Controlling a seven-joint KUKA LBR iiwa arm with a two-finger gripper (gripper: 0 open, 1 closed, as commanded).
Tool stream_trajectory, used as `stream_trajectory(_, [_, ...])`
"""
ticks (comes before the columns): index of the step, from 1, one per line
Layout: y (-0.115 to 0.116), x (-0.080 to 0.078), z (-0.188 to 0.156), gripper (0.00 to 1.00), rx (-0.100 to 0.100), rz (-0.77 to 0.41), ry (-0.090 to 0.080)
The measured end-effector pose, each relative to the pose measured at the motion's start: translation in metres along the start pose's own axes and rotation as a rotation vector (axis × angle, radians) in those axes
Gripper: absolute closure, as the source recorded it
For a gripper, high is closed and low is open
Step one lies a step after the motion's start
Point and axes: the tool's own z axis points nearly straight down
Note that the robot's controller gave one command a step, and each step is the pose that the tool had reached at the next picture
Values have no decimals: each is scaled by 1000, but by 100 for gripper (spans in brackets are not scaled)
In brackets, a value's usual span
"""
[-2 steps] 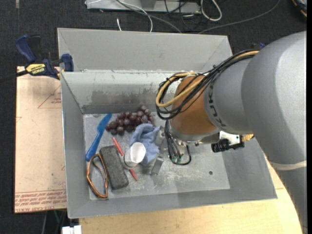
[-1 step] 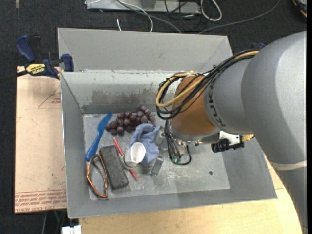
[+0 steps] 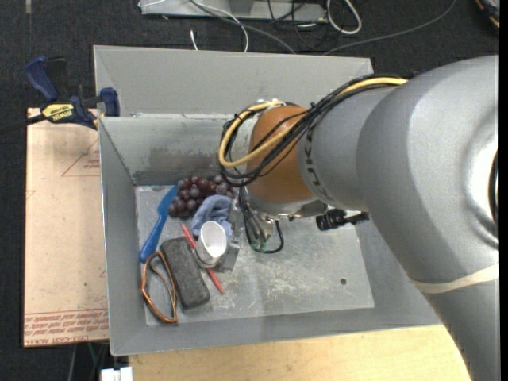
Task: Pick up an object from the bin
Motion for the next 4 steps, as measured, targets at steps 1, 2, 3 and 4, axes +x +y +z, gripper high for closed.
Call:
stream_trajectory(1, [18, 0, 0, 0, -1, 10, 0])
stream_trajectory(2, [25, 0, -2, 100, -6, -78, -4])
stream_trajectory(3, [21, -2, -2, 100, -7, -117, -5])
stream_trajectory(4, [11, -9, -2, 100, -11, -257, -9])
